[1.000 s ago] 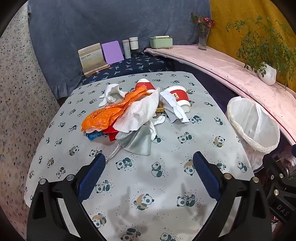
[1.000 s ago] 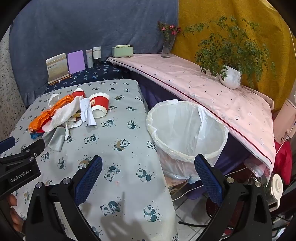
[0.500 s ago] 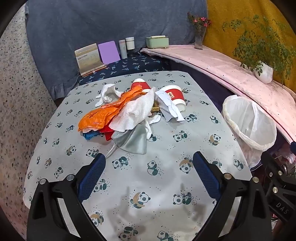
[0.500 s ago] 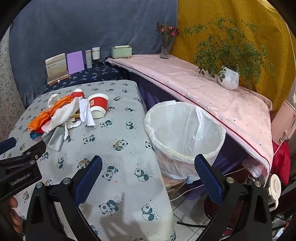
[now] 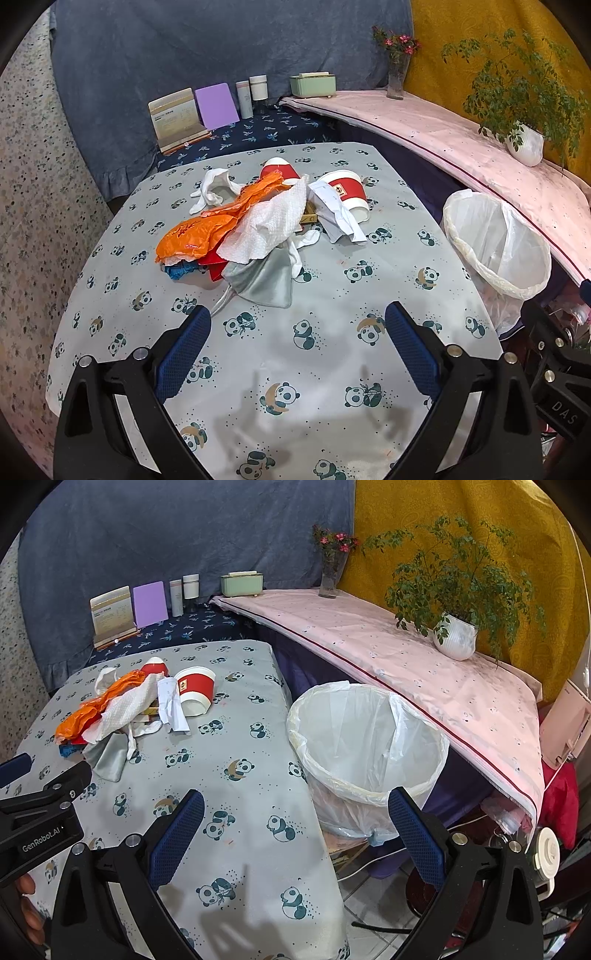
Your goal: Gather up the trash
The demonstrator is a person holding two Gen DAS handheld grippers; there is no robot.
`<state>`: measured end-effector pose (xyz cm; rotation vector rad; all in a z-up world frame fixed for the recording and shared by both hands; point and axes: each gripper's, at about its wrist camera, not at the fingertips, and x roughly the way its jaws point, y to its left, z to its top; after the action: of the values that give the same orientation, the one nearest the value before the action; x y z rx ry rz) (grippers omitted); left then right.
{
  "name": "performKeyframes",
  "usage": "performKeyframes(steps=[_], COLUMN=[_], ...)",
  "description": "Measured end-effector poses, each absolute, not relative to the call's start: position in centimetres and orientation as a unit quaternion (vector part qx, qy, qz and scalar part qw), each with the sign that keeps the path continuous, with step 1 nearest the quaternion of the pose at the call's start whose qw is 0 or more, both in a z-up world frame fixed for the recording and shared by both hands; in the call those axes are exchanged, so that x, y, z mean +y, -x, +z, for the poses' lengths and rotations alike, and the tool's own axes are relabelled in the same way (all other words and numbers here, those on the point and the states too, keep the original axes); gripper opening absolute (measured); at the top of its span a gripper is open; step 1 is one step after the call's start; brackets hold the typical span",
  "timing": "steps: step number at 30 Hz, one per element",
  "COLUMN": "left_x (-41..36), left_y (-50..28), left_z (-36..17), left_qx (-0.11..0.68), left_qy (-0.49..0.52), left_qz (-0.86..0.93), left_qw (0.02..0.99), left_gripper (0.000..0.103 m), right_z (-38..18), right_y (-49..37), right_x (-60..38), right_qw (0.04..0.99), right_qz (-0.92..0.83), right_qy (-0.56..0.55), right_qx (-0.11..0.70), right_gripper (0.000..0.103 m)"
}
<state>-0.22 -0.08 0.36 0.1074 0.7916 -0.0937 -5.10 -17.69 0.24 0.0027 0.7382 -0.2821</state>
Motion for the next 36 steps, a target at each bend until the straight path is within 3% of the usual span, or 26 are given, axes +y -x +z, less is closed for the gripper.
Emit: performKeyframes(steps=[36], left_x=[-0.58], left_y=[1.00], left_z=[0.41], left_qx=[0.380], left_qy=[-0.056], left_qz=[-0.050], left_qw=[0.922], left_gripper=[0.091], right_z=[0.68], right_y=[6.01], right_x=[-17.86], right_qw=[0.926], right_qz=[-0.141], right_qy=[-0.003], right_qx=[0.351], right_gripper=[0.096])
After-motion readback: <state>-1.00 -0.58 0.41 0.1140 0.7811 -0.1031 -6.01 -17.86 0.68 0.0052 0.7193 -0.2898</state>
